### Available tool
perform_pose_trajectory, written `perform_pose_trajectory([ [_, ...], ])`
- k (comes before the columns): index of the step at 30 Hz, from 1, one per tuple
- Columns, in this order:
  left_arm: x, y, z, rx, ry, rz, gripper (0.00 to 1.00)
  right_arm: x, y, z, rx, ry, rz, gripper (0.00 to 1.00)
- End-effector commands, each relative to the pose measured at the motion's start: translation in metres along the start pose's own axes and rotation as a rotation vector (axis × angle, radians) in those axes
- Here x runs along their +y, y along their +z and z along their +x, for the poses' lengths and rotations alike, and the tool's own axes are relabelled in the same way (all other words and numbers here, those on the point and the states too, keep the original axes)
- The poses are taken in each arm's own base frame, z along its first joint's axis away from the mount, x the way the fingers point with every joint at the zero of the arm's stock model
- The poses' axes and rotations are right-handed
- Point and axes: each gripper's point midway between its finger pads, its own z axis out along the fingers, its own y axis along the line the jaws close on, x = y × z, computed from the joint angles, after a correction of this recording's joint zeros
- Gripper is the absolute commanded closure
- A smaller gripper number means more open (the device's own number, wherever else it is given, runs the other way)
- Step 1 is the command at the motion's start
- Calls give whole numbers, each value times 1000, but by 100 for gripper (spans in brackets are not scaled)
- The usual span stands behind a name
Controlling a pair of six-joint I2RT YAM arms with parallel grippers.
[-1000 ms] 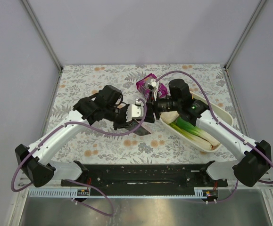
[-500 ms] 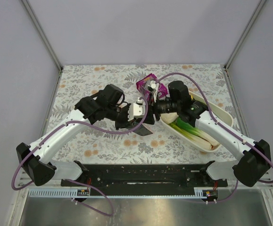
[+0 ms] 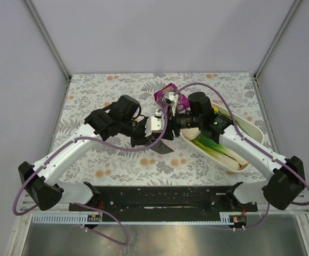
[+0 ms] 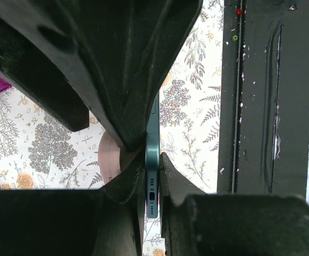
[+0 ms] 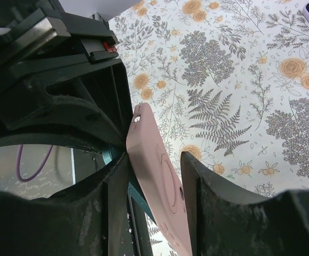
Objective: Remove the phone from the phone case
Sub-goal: Remove the phone case from the phone.
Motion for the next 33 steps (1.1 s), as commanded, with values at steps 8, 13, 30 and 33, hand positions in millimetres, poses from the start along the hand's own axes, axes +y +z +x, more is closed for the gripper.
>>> perform_pose_trajectory([
  [8, 6, -15, -55, -176, 76, -20, 100, -1, 13, 6, 7, -81, 24, 53],
  [13, 6, -21, -60, -194, 85, -35, 100, -8, 20, 16, 36, -68, 36, 72],
  [30, -35, -47, -28, -123, 107, 17, 100, -63, 27, 25, 97, 0, 265, 100],
  [33, -41, -55, -16, -76, 118, 13, 100, -70, 25, 26, 97, 14, 287, 100],
])
